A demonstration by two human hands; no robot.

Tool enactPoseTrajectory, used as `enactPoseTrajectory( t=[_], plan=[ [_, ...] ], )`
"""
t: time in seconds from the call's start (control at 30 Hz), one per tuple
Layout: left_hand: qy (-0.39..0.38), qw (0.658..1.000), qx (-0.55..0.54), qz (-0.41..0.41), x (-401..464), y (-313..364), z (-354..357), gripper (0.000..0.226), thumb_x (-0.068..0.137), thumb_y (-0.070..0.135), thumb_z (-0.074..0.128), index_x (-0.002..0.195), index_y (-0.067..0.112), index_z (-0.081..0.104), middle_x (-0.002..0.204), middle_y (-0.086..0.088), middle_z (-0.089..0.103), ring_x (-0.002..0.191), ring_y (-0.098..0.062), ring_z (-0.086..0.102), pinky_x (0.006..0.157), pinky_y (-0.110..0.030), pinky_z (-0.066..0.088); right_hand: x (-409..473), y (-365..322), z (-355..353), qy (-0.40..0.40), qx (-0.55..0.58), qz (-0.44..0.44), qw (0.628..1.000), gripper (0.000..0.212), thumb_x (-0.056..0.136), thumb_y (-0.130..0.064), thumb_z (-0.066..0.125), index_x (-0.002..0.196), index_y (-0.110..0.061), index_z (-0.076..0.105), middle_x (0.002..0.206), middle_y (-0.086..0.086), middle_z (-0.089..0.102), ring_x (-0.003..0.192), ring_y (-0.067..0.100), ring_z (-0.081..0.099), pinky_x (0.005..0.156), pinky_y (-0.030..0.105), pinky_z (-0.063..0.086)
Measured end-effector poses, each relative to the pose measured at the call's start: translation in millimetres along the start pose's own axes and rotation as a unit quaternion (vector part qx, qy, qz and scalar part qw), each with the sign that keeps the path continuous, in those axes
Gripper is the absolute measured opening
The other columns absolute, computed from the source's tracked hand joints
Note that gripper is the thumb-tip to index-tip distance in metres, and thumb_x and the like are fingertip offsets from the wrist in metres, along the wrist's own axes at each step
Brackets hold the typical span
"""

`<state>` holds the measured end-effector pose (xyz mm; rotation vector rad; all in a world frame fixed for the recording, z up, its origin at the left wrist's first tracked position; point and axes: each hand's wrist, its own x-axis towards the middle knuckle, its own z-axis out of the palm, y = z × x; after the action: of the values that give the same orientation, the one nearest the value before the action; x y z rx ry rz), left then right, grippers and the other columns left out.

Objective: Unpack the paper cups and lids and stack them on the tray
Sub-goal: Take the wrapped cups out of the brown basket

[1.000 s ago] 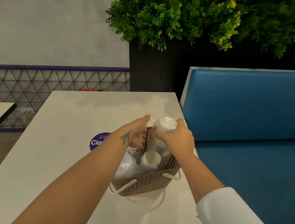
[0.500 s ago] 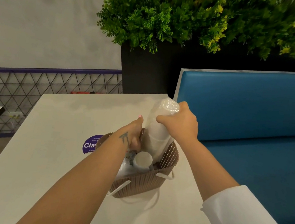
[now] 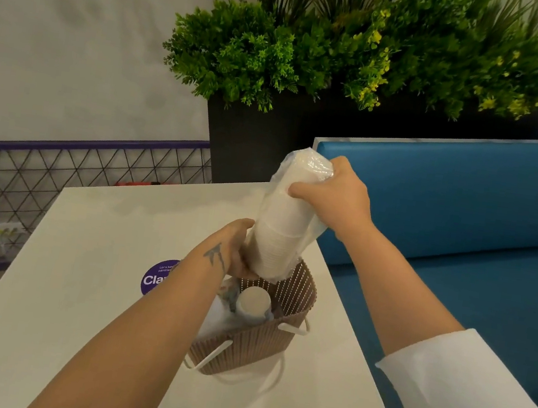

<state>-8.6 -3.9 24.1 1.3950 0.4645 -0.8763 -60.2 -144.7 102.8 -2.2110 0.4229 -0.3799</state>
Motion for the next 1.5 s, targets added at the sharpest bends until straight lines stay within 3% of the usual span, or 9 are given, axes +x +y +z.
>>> enactPoseTrajectory(
  t=[0.2, 0.3, 0.63, 0.77, 0.9, 1.1, 1.23, 1.37, 1.5],
  plan=[
    [0.002, 0.998, 0.033, 0.051, -16, 24, -4, 0.053, 0.087, 0.04, 0.057, 0.126, 0.006, 0.05, 0.117, -0.016, 0.06, 0.101, -0.034, 0.059, 0.063, -0.044, 0.052, -7, -26, -27, 0.03, 0.035, -0.024, 0.999, 0.059, 0.07, -0.04, 0.074, 0.118, -0.028, 0.042, 0.098, -0.006, 0.053, 0.096, 0.022, 0.054, 0.081, 0.043, 0.052],
    [-0.029, 0.996, 0.043, 0.074, -31, 34, 6, 0.053, 0.092, 0.044, 0.052, 0.128, 0.005, 0.053, 0.123, -0.016, 0.06, 0.107, -0.033, 0.059, 0.068, -0.043, 0.05, -14, -35, -50, 0.055, 0.041, -0.031, 0.997, 0.061, 0.071, -0.04, 0.075, 0.121, -0.029, 0.043, 0.105, -0.004, 0.053, 0.1, 0.022, 0.054, 0.085, 0.045, 0.052],
    [-0.213, 0.975, 0.052, 0.038, -45, 2, 99, 0.043, 0.099, 0.044, 0.041, 0.103, 0.006, 0.061, 0.085, -0.014, 0.072, 0.088, -0.027, 0.064, 0.065, -0.039, 0.059, -81, -4, -145, 0.176, 0.035, -0.001, 0.984, 0.06, 0.066, -0.04, 0.077, 0.116, -0.029, 0.047, 0.105, -0.005, 0.058, 0.096, 0.017, 0.058, 0.083, 0.042, 0.054],
    [-0.263, 0.961, 0.086, 0.014, -52, -22, 150, 0.038, 0.097, 0.037, 0.045, 0.115, 0.007, 0.059, 0.108, -0.015, 0.067, 0.098, -0.03, 0.063, 0.079, -0.045, 0.057, -116, 22, -180, 0.208, 0.019, 0.031, 0.977, 0.061, 0.067, -0.038, 0.078, 0.118, -0.029, 0.047, 0.105, -0.005, 0.06, 0.096, 0.017, 0.059, 0.085, 0.042, 0.054],
    [-0.295, 0.943, 0.147, 0.032, -68, -56, 209, 0.028, 0.093, 0.028, 0.048, 0.103, 0.007, 0.063, 0.094, -0.011, 0.071, 0.089, -0.028, 0.066, 0.078, -0.043, 0.058, -155, 48, -218, 0.249, 0.009, 0.055, 0.967, 0.064, 0.069, -0.037, 0.079, 0.12, -0.03, 0.042, 0.106, -0.009, 0.056, 0.097, 0.015, 0.057, 0.086, 0.04, 0.053],
    [-0.449, 0.845, 0.204, 0.207, -100, -146, 306, 0.052, 0.09, 0.064, 0.046, 0.125, 0.027, 0.059, 0.119, 0.0, 0.069, 0.107, -0.022, 0.067, 0.091, -0.046, 0.053, -241, 92, -276, 0.406, 0.03, 0.056, 0.912, 0.065, 0.069, -0.036, 0.081, 0.11, -0.028, 0.032, 0.101, -0.011, 0.052, 0.094, 0.015, 0.058, 0.083, 0.042, 0.053],
    [-0.572, 0.773, 0.177, 0.209, -137, -227, 346, 0.102, 0.05, 0.086, 0.064, 0.135, 0.033, 0.045, 0.136, 0.002, 0.057, 0.119, -0.02, 0.06, 0.093, -0.046, 0.052, -315, 127, -307, 0.478, 0.001, 0.041, 0.877, 0.06, 0.071, -0.042, 0.079, 0.107, -0.041, 0.031, 0.111, -0.015, 0.054, 0.101, 0.011, 0.057, 0.086, 0.042, 0.052],
    [-0.636, 0.689, 0.243, 0.247, -170, -310, 388, 0.106, 0.051, 0.037, 0.093, 0.141, 0.035, 0.035, 0.141, -0.003, 0.05, 0.125, -0.026, 0.054, 0.094, -0.05, 0.051, -394, 164, -347, 0.5, -0.052, 0.057, 0.863, 0.063, 0.071, -0.045, 0.079, 0.111, -0.045, 0.031, 0.106, -0.029, 0.048, 0.097, -0.003, 0.053, 0.084, 0.03, 0.052],
    [-0.663, 0.641, 0.276, 0.272, -204, -390, 426, 0.097, 0.061, -0.006, 0.08, 0.138, 0.032, 0.036, 0.131, 0.0, 0.059, 0.118, -0.018, 0.058, 0.083, -0.03, 0.054, -457, 204, -379, 0.492, -0.093, 0.103, 0.859, 0.075, 0.071, -0.048, 0.078, 0.128, -0.031, 0.033, 0.117, -0.019, 0.045, 0.104, 0.007, 0.051, 0.08, 0.02, 0.05]
  ],
)
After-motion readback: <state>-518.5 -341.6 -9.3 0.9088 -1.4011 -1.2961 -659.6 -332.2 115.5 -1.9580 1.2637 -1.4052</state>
